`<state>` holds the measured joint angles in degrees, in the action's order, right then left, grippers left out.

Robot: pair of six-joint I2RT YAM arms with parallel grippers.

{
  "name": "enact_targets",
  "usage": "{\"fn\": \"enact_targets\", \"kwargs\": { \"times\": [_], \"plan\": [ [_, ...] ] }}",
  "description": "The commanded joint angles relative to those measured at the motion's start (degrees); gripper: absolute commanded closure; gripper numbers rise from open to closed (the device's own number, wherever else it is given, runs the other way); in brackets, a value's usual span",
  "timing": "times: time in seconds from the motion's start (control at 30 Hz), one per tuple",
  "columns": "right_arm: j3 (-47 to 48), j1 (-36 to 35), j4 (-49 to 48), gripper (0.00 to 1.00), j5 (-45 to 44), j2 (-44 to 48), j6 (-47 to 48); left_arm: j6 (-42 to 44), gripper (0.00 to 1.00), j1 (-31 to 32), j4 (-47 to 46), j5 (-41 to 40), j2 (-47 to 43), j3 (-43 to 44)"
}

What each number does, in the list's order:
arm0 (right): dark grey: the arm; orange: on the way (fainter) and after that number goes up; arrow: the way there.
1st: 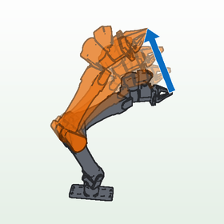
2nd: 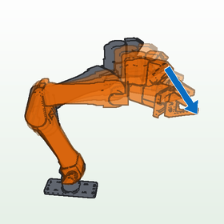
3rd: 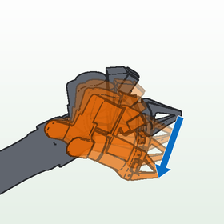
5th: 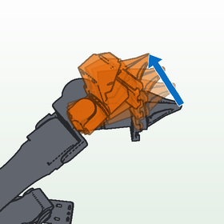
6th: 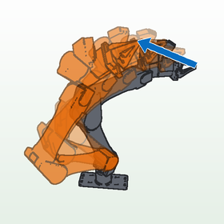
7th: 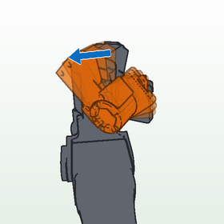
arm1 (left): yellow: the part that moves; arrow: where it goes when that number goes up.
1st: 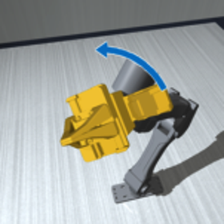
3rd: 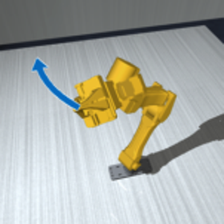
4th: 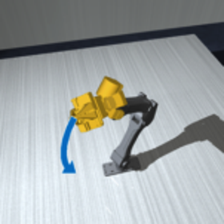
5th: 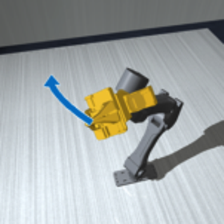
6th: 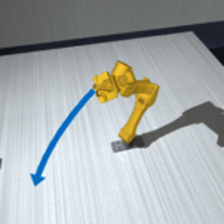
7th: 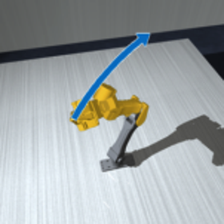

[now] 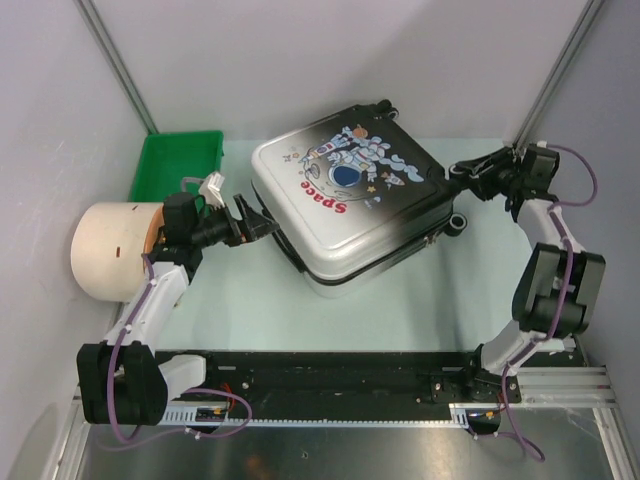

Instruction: Open, take out, and arrange the luggage

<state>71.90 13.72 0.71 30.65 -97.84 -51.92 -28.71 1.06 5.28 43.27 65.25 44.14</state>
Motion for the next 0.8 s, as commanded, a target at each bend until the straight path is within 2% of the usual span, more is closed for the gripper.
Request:
{"fn": "enact_targets", "kwargs": {
  "times": [0.0, 0.03, 0.07, 0.1, 0.17, 0.2, 0.33, 0.4, 0.5, 0.57, 0.63, 0.67, 0.7, 0.73, 0.77],
  "plan": [
    [-7.3, -1.4, 12.9, 0.48, 10.4, 10.3, 4.5, -1.1, 0.0, -0.6, -1.6, 0.9, -0.9, 1.8],
    [-9.3, -0.5, 14.1, 0.33, 10.5, 13.7, 4.1, -1.1, 0.0, -0.7, -1.6, 0.9, -0.9, 2.0],
    [-9.8, 2.7, 14.5, 0.23, 10.7, 15.2, 4.3, -1.1, 0.0, -0.8, -1.6, 1.0, -1.0, 2.3],
    [-9.9, 4.3, 14.8, 0.16, 10.7, 16.4, 5.0, -1.0, 0.0, -0.9, -1.6, 1.0, -1.4, 2.6],
    [-9.9, 8.1, 15.1, 0.09, 10.3, 19.9, 8.5, -0.8, 0.0, -0.9, -1.6, 1.2, -1.5, 3.1],
    [-9.9, 12.1, 14.2, 0.04, 10.1, 20.9, 10.1, -0.5, 0.0, -0.9, -1.6, 1.1, -1.9, 3.6],
    [-9.9, 20.5, 10.2, 0.0, 14.5, 24.7, 19.0, 2.2, 0.0, -0.9, -1.6, 0.9, -3.2, 4.8],
    [-9.9, 22.9, 9.8, 0.01, 17.6, 27.3, 28.8, 5.4, 0.0, -0.9, -1.4, 0.4, -4.0, 5.9],
    [-10.2, 24.6, 12.2, 0.0, 19.2, 31.0, 39.8, 10.6, 0.0, -0.9, -1.2, -6.0, -7.3, 8.1],
    [-10.6, 24.1, 13.1, 0.0, 22.5, 31.9, 44.0, 12.0, 0.0, -0.9, -1.3, -9.2, -9.6, 9.3],
    [-10.9, 23.9, 15.8, 0.0, 27.0, 31.5, 52.6, 13.1, 0.0, -0.9, -1.3, -13.6, -10.6, 10.3],
    [-10.9, 23.3, 17.7, 0.0, 32.2, 30.9, 57.9, 15.2, 0.0, -0.9, -1.0, -11.3, -10.5, 11.8],
    [-10.9, 22.1, 22.8, 0.0, 31.5, 29.7, 64.6, 19.7, 0.0, -2.6, -0.2, -8.2, -10.4, 12.5],
    [-10.9, 20.4, 25.6, 0.0, 29.5, 29.1, 68.0, 20.1, 0.0, -2.7, 0.4, -5.6, -10.3, 13.0],
    [-11.1, 15.8, 28.3, 0.0, 26.9, 28.5, 71.7, 19.6, 0.0, -2.6, 1.2, -5.2, -10.6, 12.9]
  ]
}}
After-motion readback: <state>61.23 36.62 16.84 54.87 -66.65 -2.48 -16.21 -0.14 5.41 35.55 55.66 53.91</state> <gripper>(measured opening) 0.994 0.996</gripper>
